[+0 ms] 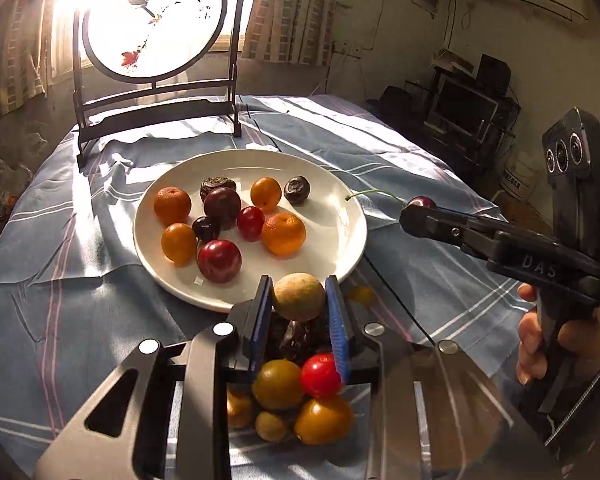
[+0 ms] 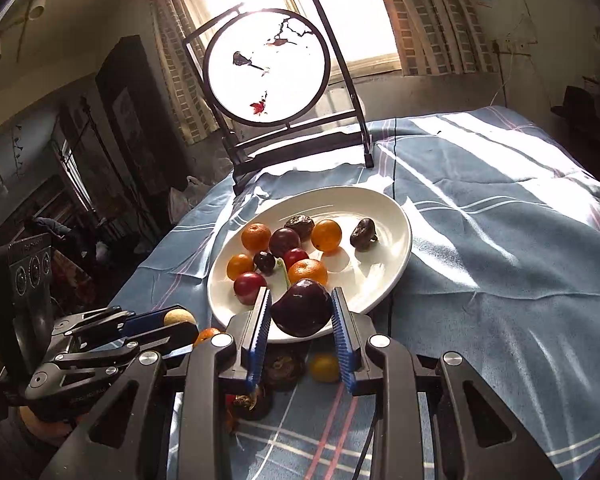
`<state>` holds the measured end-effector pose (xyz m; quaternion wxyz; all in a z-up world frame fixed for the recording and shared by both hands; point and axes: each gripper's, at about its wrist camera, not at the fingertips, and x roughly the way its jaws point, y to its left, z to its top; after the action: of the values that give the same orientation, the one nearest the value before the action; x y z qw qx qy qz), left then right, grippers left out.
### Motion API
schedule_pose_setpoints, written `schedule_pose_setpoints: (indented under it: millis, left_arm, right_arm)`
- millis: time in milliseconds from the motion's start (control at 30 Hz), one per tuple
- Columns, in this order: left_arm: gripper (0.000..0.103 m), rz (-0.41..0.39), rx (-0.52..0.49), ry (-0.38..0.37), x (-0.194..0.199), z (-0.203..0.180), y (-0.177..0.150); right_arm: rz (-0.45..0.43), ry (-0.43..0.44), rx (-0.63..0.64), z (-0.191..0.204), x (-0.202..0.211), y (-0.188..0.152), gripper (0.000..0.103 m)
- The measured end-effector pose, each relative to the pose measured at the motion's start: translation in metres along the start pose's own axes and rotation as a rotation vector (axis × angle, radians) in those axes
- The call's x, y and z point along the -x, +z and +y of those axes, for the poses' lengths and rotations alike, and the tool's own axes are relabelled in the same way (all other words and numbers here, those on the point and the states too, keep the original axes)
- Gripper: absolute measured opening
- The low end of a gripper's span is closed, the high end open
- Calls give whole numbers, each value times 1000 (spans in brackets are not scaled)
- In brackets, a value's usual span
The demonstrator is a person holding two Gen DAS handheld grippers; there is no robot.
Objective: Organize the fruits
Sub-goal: 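Place the yellow fruit and dark plum on the plate, opening both grippers, then grasp a large yellow orange with the left gripper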
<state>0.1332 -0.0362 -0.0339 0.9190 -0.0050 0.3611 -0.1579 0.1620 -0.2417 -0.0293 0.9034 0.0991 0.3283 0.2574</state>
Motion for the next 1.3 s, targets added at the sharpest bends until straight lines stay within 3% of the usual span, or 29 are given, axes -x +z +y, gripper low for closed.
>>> schedule_pose_setpoints:
  millis: [167, 233, 433, 600, 767, 833, 867, 1200, 1300]
  left_arm:
    - [28, 67, 39, 15, -45, 10, 15]
    - [44, 63, 55, 32, -46, 13, 16]
    - [48, 6, 63, 27, -2, 16, -3]
    - [57, -1, 16, 4, 40, 5, -49]
    - [56, 51, -29, 3, 40, -11, -91]
    - [42, 74, -22, -5, 31, -15, -97]
    - [40, 84, -21, -9, 26, -17, -98]
    - [46, 116, -93, 59, -12, -35, -99]
    - [41, 103, -52, 42, -7, -30, -98]
  right_arm:
    - [33, -33, 17, -2, -37, 12, 31]
    - [16, -43, 30, 0, -37, 15, 36]
    - [-16, -29, 52, 8, -6, 1, 37]
    - [-11, -26, 20, -1, 23, -32, 37]
    - [8, -21, -36, -13, 36, -67, 37]
    - [16, -19, -53, -15, 37, -76, 37]
    - [21, -17, -60, -15, 37, -79, 37]
    - [67, -20, -40, -11, 30, -87, 37]
    - [82, -30, -24, -8, 18, -80, 38]
